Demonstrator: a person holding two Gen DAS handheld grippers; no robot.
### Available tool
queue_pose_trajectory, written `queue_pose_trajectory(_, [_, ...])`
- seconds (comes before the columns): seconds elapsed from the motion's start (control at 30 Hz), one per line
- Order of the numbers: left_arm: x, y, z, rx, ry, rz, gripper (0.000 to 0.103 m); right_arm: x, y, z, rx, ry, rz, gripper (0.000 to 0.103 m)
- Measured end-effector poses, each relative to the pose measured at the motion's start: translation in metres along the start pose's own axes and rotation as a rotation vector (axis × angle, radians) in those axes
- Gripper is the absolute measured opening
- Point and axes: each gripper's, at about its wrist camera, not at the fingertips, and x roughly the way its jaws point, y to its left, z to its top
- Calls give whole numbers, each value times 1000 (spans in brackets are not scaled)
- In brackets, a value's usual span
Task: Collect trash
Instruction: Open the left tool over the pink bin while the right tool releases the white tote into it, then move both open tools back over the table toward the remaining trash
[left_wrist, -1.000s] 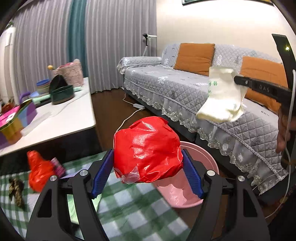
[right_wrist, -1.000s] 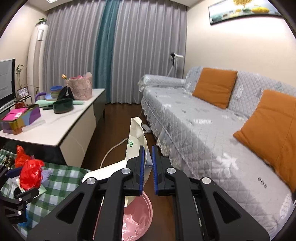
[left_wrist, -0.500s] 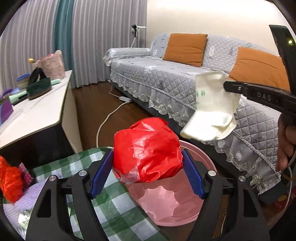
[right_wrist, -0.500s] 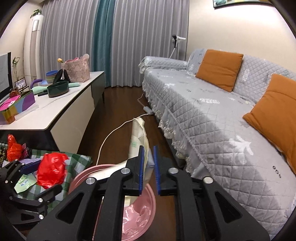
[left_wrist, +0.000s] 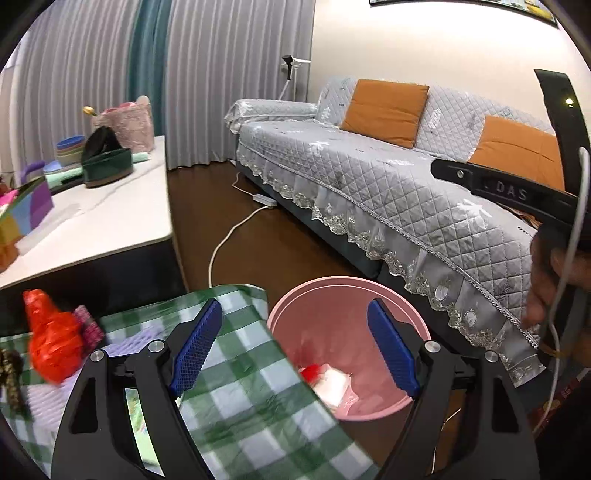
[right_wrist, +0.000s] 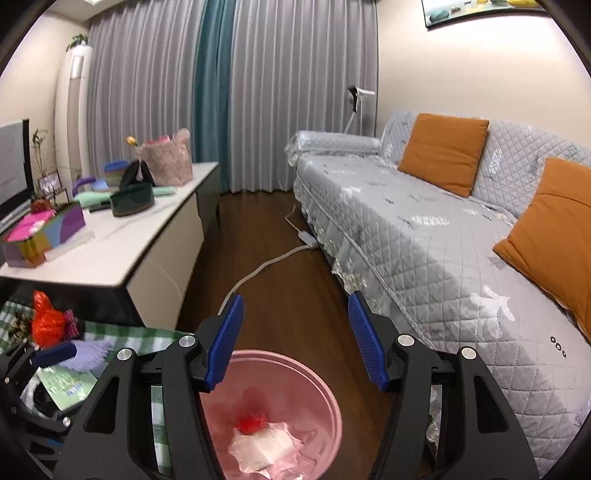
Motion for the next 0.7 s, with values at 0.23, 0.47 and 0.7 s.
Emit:
queue_pose_trajectory(0.23, [-61,6,-4,35,-42,33,74,-37,16,2,5,-59,15,59])
queue_pose_trajectory(0.47, [-109,26,-22,37,-48,54,61,-68,34,-31,67,-22,31,62])
queue_pose_trajectory(0.7, [-145,65,-52,-18,-19,89,45,-89,60,-71,62,29,79,63])
